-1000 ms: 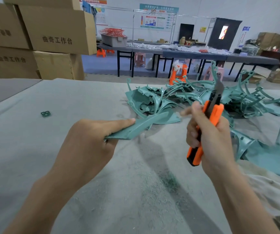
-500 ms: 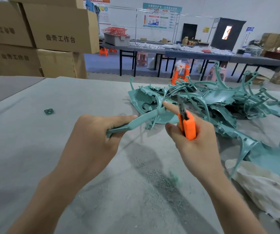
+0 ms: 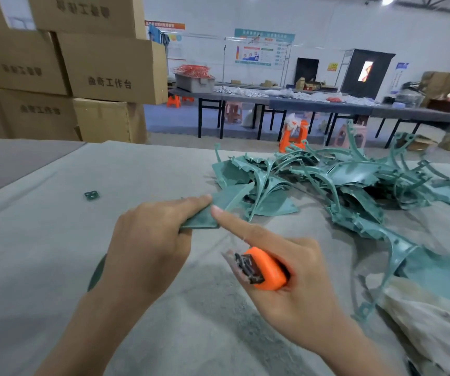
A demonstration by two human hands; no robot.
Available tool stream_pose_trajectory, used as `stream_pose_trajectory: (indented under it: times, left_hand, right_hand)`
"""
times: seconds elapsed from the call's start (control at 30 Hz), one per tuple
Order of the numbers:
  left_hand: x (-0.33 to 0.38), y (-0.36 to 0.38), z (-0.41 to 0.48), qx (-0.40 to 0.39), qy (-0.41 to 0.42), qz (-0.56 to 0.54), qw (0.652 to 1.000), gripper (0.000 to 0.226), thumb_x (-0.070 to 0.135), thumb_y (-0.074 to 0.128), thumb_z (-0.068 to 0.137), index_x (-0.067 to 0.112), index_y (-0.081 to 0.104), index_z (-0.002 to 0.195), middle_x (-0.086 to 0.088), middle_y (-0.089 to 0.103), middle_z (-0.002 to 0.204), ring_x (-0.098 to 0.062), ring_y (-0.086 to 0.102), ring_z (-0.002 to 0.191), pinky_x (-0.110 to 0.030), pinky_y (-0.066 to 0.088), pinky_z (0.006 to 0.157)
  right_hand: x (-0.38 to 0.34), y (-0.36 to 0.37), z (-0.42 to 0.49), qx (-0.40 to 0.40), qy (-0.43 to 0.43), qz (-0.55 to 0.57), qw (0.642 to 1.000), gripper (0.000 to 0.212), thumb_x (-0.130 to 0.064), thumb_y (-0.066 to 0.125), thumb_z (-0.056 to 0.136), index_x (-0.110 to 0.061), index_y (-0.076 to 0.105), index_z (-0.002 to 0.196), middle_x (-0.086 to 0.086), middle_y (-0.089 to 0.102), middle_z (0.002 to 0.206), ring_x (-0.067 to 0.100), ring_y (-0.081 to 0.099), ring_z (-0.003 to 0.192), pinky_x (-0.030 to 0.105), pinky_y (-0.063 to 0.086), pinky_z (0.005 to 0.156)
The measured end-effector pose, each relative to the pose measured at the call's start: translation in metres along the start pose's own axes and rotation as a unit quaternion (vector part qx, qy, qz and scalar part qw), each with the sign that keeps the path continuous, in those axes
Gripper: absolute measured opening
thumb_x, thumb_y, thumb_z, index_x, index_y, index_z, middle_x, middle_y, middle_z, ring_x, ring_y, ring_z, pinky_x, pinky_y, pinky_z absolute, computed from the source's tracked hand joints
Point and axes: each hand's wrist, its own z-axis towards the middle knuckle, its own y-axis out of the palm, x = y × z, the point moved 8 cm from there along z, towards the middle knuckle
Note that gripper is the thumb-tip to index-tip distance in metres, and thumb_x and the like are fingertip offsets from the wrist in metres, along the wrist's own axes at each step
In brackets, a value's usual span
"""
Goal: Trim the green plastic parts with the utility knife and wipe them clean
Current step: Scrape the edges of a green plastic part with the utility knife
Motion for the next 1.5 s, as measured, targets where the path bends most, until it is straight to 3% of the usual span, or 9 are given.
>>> stream_pose_trajectory:
  times: [0.1, 0.2, 0.3, 0.4, 0.83, 1.0, 1.33, 1.43, 1.5]
  left_hand:
    - [0.008, -0.002, 0.001, 0.019, 0.042, 0.078, 0.996, 0.052, -0.004, 0.055, 0.058, 0.01, 0.076, 0.103, -0.009, 0.074, 0.1, -0.03, 0.073, 0.082, -0.042, 0.059, 0.054]
    - [0.017, 0.0, -0.001, 0.019, 0.104, 0.116, 0.988, 0.054, -0.008, 0.056, 0.054, 0.006, 0.076, 0.102, -0.011, 0.074, 0.1, -0.032, 0.072, 0.087, -0.042, 0.06, 0.059]
    - [0.023, 0.001, -0.004, 0.018, 0.156, 0.106, 0.982, 0.059, -0.014, 0.055, 0.052, 0.005, 0.075, 0.103, -0.012, 0.073, 0.103, -0.033, 0.071, 0.092, -0.046, 0.06, 0.07]
    - [0.027, 0.002, -0.006, 0.006, 0.188, 0.087, 0.978, 0.057, -0.016, 0.057, 0.056, 0.006, 0.075, 0.105, -0.01, 0.072, 0.106, -0.03, 0.07, 0.096, -0.045, 0.06, 0.074]
    - [0.029, 0.009, -0.006, -0.044, 0.18, -0.016, 0.983, 0.05, -0.017, 0.068, 0.066, 0.009, 0.074, 0.108, -0.006, 0.07, 0.111, -0.027, 0.068, 0.101, -0.046, 0.06, 0.07]
    - [0.019, 0.013, -0.005, -0.063, 0.121, -0.097, 0.986, 0.039, 0.009, 0.05, 0.08, 0.019, 0.072, 0.111, 0.004, 0.07, 0.113, -0.016, 0.069, 0.102, -0.041, 0.06, 0.072]
    - [0.001, 0.022, -0.003, -0.09, 0.011, -0.102, 0.991, 0.045, 0.012, 0.054, 0.073, 0.033, 0.073, 0.109, 0.022, 0.072, 0.095, 0.0, 0.066, 0.071, -0.031, 0.053, 0.056]
    - [-0.006, 0.025, -0.002, -0.105, -0.015, -0.086, 0.991, 0.034, 0.012, 0.061, 0.083, 0.034, 0.073, 0.107, 0.036, 0.054, 0.082, 0.004, 0.049, 0.05, -0.021, 0.032, 0.046]
    - [-0.006, 0.024, -0.001, -0.099, -0.02, -0.09, 0.991, 0.028, 0.021, 0.06, 0.085, 0.036, 0.073, 0.105, 0.034, 0.053, 0.073, 0.004, 0.045, 0.048, -0.019, 0.026, 0.046]
  right_hand:
    - [0.001, -0.011, 0.0, 0.052, -0.007, 0.073, 0.996, 0.031, 0.008, 0.072, 0.08, -0.008, 0.075, 0.106, -0.034, 0.047, 0.06, -0.015, 0.041, 0.052, -0.001, 0.028, 0.056]
    - [0.025, -0.026, -0.002, 0.142, 0.099, 0.097, 0.98, 0.01, -0.013, 0.07, 0.085, -0.019, 0.077, 0.088, -0.021, 0.04, 0.047, -0.003, 0.031, 0.044, 0.007, 0.024, 0.049]
    - [0.055, -0.031, -0.005, 0.14, 0.219, 0.162, 0.952, 0.017, -0.023, 0.071, 0.085, -0.029, 0.075, 0.1, -0.008, 0.03, 0.05, 0.013, 0.024, 0.047, 0.026, 0.023, 0.048]
    - [0.072, -0.025, -0.006, 0.072, 0.28, 0.245, 0.925, 0.023, -0.022, 0.07, 0.088, -0.027, 0.073, 0.11, -0.006, 0.029, 0.05, 0.012, 0.023, 0.044, 0.023, 0.024, 0.044]
    - [0.072, -0.014, -0.008, -0.04, 0.299, 0.364, 0.881, 0.011, -0.028, 0.08, 0.072, -0.021, 0.076, 0.079, -0.006, 0.032, 0.046, 0.009, 0.023, 0.038, 0.018, 0.024, 0.041]
    - [0.067, -0.01, -0.008, -0.024, 0.288, 0.413, 0.864, 0.005, -0.021, 0.077, 0.079, -0.023, 0.074, 0.082, -0.011, 0.033, 0.045, 0.005, 0.025, 0.037, 0.015, 0.027, 0.042]
    - [0.065, 0.004, -0.006, 0.009, 0.253, 0.625, 0.738, 0.014, -0.025, 0.079, 0.079, -0.019, 0.068, 0.086, -0.009, 0.023, 0.047, 0.005, 0.018, 0.035, 0.014, 0.024, 0.037]
    - [0.07, -0.003, -0.007, 0.015, 0.284, 0.597, 0.75, 0.013, -0.027, 0.069, 0.086, -0.019, 0.065, 0.077, -0.01, 0.027, 0.046, 0.006, 0.018, 0.036, 0.018, 0.02, 0.037]
    - [0.079, -0.009, -0.011, 0.053, 0.325, 0.541, 0.774, 0.033, -0.037, 0.058, 0.09, -0.019, 0.056, 0.063, -0.01, 0.029, 0.045, 0.004, 0.021, 0.035, 0.02, 0.018, 0.038]
